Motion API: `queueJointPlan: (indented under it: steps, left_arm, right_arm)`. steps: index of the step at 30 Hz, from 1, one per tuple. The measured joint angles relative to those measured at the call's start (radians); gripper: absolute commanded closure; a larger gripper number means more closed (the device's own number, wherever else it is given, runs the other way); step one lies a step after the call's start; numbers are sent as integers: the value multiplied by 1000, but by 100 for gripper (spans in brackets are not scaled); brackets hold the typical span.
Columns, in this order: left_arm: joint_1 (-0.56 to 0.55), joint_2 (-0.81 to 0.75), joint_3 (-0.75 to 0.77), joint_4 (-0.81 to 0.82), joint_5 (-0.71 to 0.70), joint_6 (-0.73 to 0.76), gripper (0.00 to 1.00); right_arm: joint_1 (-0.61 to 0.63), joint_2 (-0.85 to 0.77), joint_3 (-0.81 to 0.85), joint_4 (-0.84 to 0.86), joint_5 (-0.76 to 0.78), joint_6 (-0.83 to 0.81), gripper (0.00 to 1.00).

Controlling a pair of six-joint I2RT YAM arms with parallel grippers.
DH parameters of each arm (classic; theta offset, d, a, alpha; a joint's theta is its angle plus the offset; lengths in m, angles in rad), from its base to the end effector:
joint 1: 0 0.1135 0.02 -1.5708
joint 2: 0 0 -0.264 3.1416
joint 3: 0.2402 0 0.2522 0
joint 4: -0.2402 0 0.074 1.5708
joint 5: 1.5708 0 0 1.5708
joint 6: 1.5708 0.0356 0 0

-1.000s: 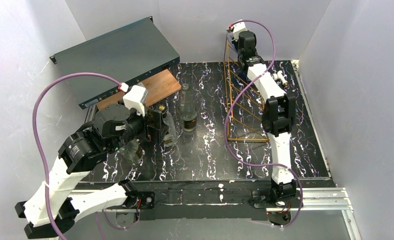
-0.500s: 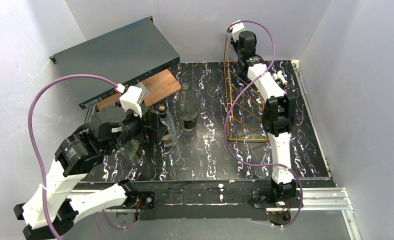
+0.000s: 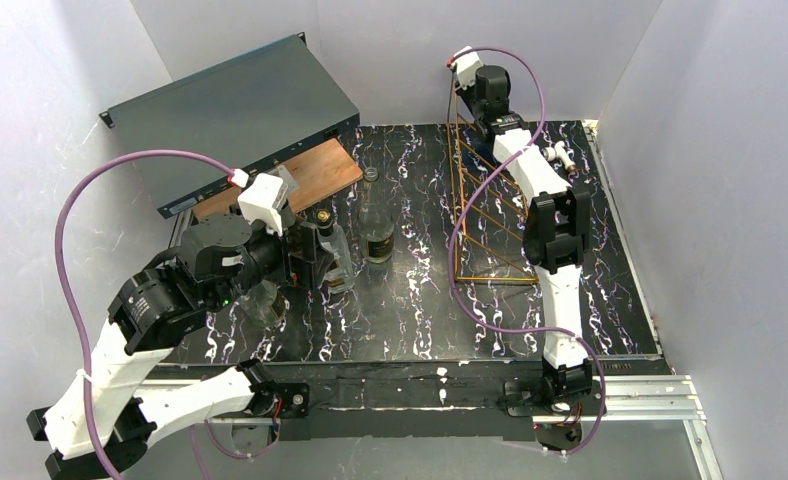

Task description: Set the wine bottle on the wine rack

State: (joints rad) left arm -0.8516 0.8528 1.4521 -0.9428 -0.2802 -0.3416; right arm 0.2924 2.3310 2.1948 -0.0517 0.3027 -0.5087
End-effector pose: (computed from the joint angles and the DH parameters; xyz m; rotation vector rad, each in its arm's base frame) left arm 0.0842 -0.0813 0.4636 0.3010 1.9137 -0.5380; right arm 0.5382 0.1509 0.3108 -0.4803 1.7027 -0.4230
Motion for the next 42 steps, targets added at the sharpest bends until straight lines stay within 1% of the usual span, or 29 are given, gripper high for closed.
queueJointPlan:
  steps: [10, 13, 15, 19, 27, 32, 34, 38, 42]
  left_arm:
    - [0, -1, 0, 0, 0, -7, 1]
    - [0, -2, 0, 0, 0, -10, 1]
    - [0, -2, 0, 0, 0, -11, 1]
    - [0, -6, 0, -1, 1, -14, 1]
    - [0, -8, 0, -1, 4, -18, 1]
    - [0, -8, 0, -1, 6, -18, 1]
    - [0, -8, 0, -1, 7, -18, 1]
    - [0, -8, 0, -1, 7, -18, 1]
    - [0, -8, 0, -1, 8, -18, 1]
  right_arm:
    - [-1, 0, -4, -11, -58, -27, 65]
    - [-2, 0, -4, -15, -79, -36, 63]
    - [-3, 0, -5, -16, -90, -41, 59]
    - [-3, 0, -7, -19, -109, -44, 54]
    - [2, 0, -17, -45, -153, -17, 51]
    - [-1, 0, -17, -50, -150, -5, 46]
    - [-3, -2, -17, -53, -147, 0, 40]
    - [-6, -10, -23, -56, -137, 10, 32]
    - [-11, -27, -43, -61, -132, 21, 27]
